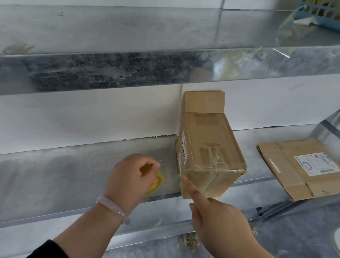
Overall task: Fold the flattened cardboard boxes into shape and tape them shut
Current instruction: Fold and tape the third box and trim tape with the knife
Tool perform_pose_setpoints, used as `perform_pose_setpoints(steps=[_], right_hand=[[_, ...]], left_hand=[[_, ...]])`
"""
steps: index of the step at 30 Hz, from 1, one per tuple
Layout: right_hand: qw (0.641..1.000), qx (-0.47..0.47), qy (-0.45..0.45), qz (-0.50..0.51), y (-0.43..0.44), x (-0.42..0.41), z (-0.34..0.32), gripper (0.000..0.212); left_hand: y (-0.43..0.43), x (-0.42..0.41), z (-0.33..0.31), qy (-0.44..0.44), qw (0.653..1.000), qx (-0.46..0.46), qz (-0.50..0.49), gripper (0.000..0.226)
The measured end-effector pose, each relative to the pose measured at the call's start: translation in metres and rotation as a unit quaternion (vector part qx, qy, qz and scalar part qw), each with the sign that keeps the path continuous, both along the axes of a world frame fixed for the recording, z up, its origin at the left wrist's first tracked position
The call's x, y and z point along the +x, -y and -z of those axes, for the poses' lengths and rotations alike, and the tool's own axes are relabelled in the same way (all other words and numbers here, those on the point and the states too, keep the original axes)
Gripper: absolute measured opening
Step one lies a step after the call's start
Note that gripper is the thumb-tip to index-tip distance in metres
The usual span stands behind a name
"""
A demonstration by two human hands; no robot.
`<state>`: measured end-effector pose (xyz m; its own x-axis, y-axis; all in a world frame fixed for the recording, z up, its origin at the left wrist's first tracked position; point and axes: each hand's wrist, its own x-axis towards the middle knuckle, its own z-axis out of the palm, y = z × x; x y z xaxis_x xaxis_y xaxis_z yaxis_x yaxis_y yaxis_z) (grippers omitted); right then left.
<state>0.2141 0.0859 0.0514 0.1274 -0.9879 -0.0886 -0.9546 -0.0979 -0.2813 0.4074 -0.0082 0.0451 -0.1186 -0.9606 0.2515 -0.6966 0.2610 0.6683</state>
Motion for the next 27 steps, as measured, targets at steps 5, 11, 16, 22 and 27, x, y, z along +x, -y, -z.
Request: perform_pose_setpoints(steps=[5,11,16,22,27], right_hand=[[0.981,-0.127,0.146,-0.021,-0.015,-0.024,-0.005,0.065],[0.913,-0.269,0.241,0.188,-0.014,-0.079,-0.006,0.041],[0.930,-0.085,0.187,0.305,0.035,-0.125,0.026,0.034],[0.957,0.009,0.081,0.277,0.099,-0.152,0.076,0.035],[0.977,0.054,-0.062,0.199,0.110,-0.150,0.108,0.038]], left_hand=[[0.017,0.017,0.013,0.067,0.997,-0.029,0.007,0.021],[0.033,0.032,0.029,0.116,0.991,-0.067,-0.022,0.041],[0.043,0.038,0.047,0.178,0.977,-0.115,-0.028,0.034],[0.053,0.040,0.076,0.247,0.955,-0.161,-0.037,0.027],[0.030,0.038,0.115,0.264,0.957,-0.112,-0.045,0.020]])
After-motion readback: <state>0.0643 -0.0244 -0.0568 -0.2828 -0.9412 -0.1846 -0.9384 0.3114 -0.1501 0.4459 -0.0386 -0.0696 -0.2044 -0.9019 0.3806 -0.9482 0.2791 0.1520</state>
